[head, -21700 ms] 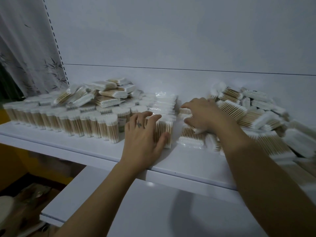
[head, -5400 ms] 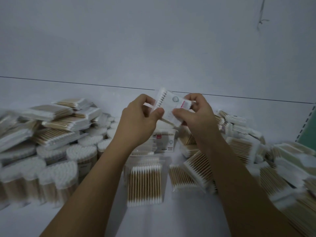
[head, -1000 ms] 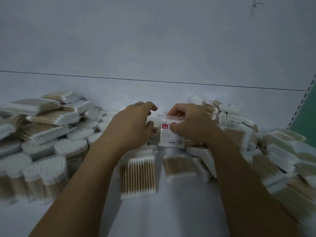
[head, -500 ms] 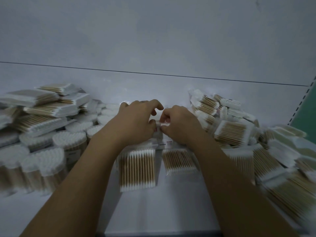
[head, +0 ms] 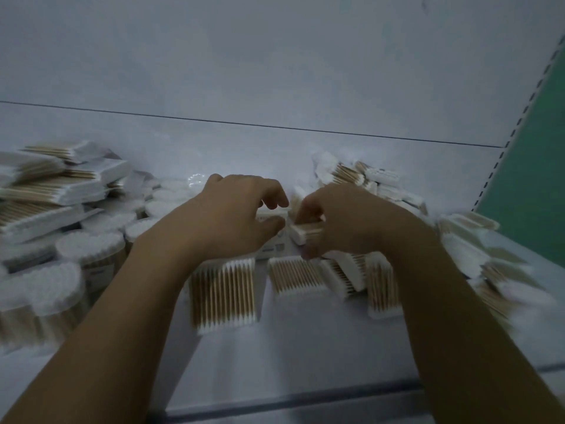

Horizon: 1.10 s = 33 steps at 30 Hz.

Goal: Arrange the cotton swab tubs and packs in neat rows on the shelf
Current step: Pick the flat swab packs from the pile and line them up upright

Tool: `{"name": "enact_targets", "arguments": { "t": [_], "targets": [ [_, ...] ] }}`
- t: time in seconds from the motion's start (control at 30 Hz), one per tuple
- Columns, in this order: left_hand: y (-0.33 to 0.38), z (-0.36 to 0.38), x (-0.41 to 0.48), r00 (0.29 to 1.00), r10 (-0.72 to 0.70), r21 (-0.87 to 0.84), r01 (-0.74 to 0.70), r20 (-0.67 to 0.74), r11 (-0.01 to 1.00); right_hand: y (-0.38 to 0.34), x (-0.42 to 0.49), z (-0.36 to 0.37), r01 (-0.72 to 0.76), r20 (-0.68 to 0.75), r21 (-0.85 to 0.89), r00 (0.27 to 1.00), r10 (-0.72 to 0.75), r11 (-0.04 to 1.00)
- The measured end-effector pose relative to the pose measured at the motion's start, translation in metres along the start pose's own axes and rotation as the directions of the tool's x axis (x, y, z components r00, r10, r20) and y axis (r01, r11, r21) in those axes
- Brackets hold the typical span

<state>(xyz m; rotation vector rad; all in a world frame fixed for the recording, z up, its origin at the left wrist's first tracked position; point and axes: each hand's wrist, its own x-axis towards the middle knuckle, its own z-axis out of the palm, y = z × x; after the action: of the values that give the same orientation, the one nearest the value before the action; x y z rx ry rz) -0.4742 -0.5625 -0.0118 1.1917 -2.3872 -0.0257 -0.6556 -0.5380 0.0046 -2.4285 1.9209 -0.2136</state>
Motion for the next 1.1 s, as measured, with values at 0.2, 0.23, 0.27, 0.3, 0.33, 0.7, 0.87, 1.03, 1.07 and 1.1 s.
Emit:
{"name": "enact_targets", "arguments": {
  "t": [0.2,0.23,0.27,0.3,0.33,0.7,0.87,1.03,1.07,1.1],
  "targets": [
    [0.011,0.008,-0.004,0.994,0.054,0.011,-0.055,0.093,0.998,-0.005,-0.009,0.031,0.029,0.283,-0.193,0.959,0.027,0.981],
    [0.012,0.009,-0.005,0.993,0.061,-0.002,-0.061,0.099,0.998,-0.008,-0.006,0.034,0.034,0.294,-0.198,0.955,0.027,0.980],
    [0.012,0.010,-0.005,0.993,0.066,-0.019,-0.065,0.093,0.998,-0.009,-0.005,0.036,0.045,0.274,-0.198,0.962,0.011,0.979],
    [0.012,0.010,-0.004,0.995,0.071,-0.036,-0.068,0.075,0.997,-0.009,-0.003,0.033,0.053,0.245,-0.194,0.969,-0.004,0.980],
    [0.012,0.010,-0.003,0.996,0.070,-0.051,-0.068,0.048,0.996,-0.008,-0.003,0.028,0.061,0.183,-0.170,0.983,-0.029,0.984],
    [0.005,0.007,0.000,0.991,-0.077,-0.335,0.038,-0.106,0.941,0.021,0.006,-0.009,0.113,-0.358,0.652,0.918,0.173,0.750],
    [-0.005,0.000,0.006,0.977,-0.087,-0.187,0.050,-0.196,0.981,0.016,0.017,-0.004,0.151,-0.336,0.535,0.941,0.045,0.831],
    [-0.011,0.001,0.005,0.981,-0.043,-0.089,0.027,-0.188,0.996,0.005,0.026,0.014,0.091,-0.247,0.200,0.968,-0.040,0.976],
    [-0.012,0.002,0.004,0.983,-0.042,-0.056,0.033,-0.177,0.998,0.002,0.028,0.021,0.102,-0.220,0.177,0.973,-0.062,0.979],
    [-0.013,0.003,0.004,0.986,-0.043,-0.030,0.038,-0.163,0.999,-0.001,0.031,0.028,0.108,-0.205,0.170,0.976,-0.072,0.979]
  ]
}}
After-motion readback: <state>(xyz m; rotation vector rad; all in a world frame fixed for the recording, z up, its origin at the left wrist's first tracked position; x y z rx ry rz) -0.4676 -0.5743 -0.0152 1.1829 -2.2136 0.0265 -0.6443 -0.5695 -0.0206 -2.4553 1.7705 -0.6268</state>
